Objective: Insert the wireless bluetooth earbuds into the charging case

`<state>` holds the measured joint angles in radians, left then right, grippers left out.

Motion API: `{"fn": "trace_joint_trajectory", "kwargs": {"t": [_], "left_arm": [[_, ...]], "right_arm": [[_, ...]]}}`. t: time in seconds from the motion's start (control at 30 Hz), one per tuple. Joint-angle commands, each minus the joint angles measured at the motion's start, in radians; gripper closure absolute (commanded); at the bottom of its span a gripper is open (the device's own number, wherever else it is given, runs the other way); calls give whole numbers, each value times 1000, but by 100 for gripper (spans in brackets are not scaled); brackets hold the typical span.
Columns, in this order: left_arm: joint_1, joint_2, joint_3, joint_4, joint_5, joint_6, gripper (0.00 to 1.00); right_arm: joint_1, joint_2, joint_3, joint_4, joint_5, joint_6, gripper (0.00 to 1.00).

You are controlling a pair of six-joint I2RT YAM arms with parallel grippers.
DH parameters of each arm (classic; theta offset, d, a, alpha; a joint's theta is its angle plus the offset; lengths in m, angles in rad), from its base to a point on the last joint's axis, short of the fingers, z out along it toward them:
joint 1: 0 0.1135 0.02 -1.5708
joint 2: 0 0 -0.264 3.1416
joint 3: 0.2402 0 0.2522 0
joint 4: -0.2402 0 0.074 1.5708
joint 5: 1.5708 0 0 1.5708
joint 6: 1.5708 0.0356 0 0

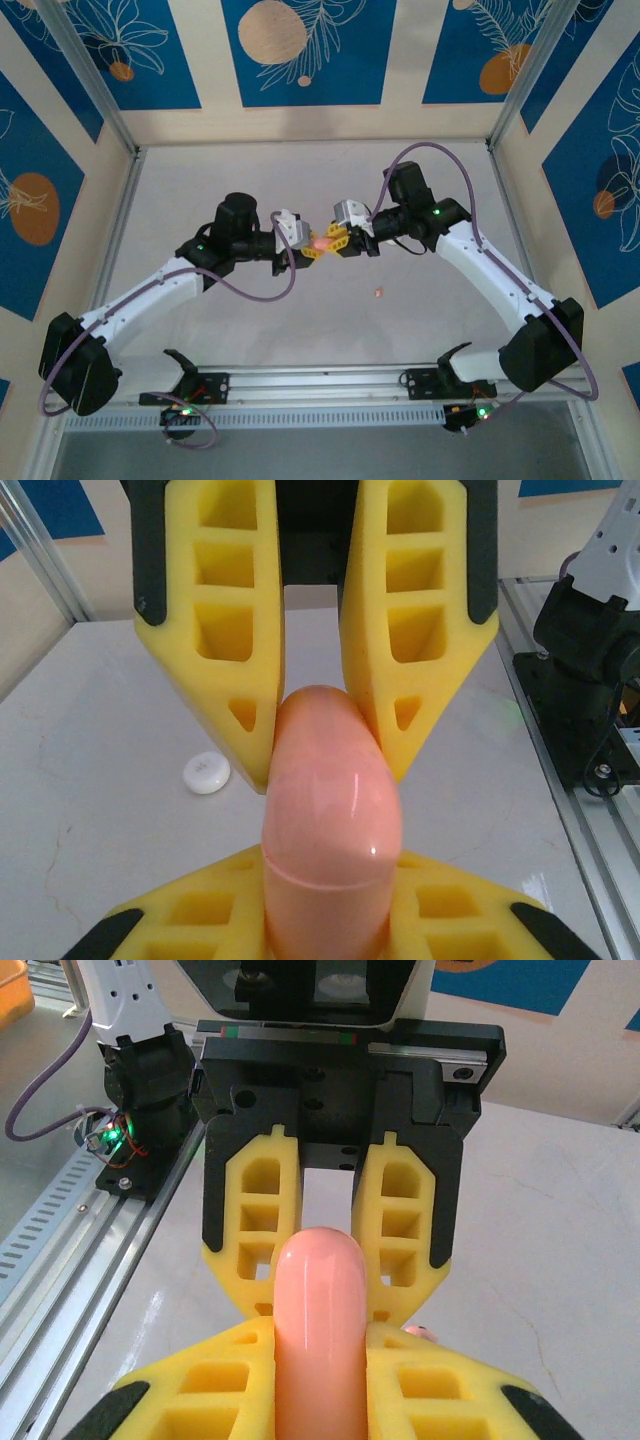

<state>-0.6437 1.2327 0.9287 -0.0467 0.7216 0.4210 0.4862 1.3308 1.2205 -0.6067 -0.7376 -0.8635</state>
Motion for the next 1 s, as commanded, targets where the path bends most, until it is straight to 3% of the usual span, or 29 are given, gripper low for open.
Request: {"fn": "trace_joint_trajectory", "kwargs": {"t": [0.0, 0.07, 0.13, 0.37, 0.63, 0.77, 0.97], "left_arm": [[-6, -7, 24, 17, 44, -4, 77], [-6, -10, 25, 17, 46, -5, 77], [-7, -13, 21, 24, 42, -10, 70], [-7, -14, 16, 49, 48, -34, 67], [-7, -13, 23, 25, 49, -22, 80], [-7, -19, 22, 21, 52, -19, 81], [-6, -26, 18, 13, 59, -9, 82]], "right_arm": [[-7, -15, -18, 3, -29, 11, 80], [-9, -11, -15, 2, -29, 16, 84], [-9, -9, -13, 1, -31, 15, 91], [-11, -9, -15, -7, -32, 2, 93], [-11, -10, -13, -2, -32, 3, 92], [-13, -6, -16, 22, -4, 42, 73], [-20, -6, -19, 68, 82, 91, 63]]}}
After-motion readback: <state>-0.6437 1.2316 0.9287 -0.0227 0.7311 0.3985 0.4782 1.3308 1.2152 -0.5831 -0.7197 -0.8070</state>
